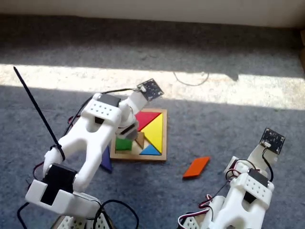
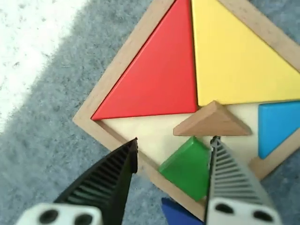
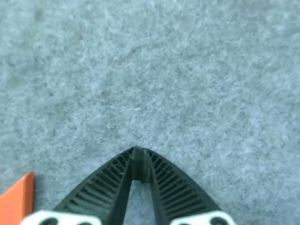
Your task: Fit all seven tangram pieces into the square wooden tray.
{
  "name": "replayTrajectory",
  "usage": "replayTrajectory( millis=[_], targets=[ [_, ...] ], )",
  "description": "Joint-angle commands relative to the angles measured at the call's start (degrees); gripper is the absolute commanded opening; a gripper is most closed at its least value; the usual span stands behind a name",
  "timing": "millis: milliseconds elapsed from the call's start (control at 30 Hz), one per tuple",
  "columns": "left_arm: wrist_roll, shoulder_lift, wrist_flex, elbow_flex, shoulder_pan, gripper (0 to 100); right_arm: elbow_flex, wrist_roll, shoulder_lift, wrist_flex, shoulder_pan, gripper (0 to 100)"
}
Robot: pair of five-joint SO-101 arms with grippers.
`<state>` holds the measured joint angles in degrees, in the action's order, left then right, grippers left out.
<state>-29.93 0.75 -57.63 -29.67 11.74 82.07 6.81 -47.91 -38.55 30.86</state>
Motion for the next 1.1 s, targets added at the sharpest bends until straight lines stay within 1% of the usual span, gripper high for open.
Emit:
replayTrajectory(
  millis=[0, 233, 400, 533, 600, 700, 833, 900, 1067],
  targets=[
    [3.34, 0.48, -5.54, 8.66, -1.01, 24, -2.95, 0.18, -0.75, 1.01, -0.75, 0.5],
    [4.13, 0.48, -6.07, 9.54, -0.66, 24, -2.95, 0.18, -0.75, 1.01, -0.75, 0.5],
    [10.64, 0.4, -6.15, 9.45, 1.71, 24, -2.95, 0.18, -0.75, 1.01, -0.75, 0.5],
    [19.08, -0.13, -6.15, 9.01, 4.7, 25, -2.95, 0.18, -0.75, 1.01, -0.66, 0.5],
    [21.45, -0.13, -5.8, 6.99, 5.93, 25, -2.95, 0.18, -0.75, 1.01, -0.57, 0.5],
    [22.07, -0.13, -5.19, 3.47, 7.6, 25, -2.95, 0.18, -0.75, 1.01, -0.57, 0.5],
    [21.8, -0.13, 0.26, -0.75, 7.25, 25, -2.95, 0.18, -0.75, 1.01, -0.57, 0.5],
    [21.45, -0.13, 2.02, -1.8, 5.49, 25, -2.95, 0.18, -0.75, 1.01, -0.57, 0.5],
    [15.47, -0.13, 3.52, -0.75, -0.13, 25, -2.95, 0.18, -0.75, 1.01, -0.48, 0.5]
  ],
)
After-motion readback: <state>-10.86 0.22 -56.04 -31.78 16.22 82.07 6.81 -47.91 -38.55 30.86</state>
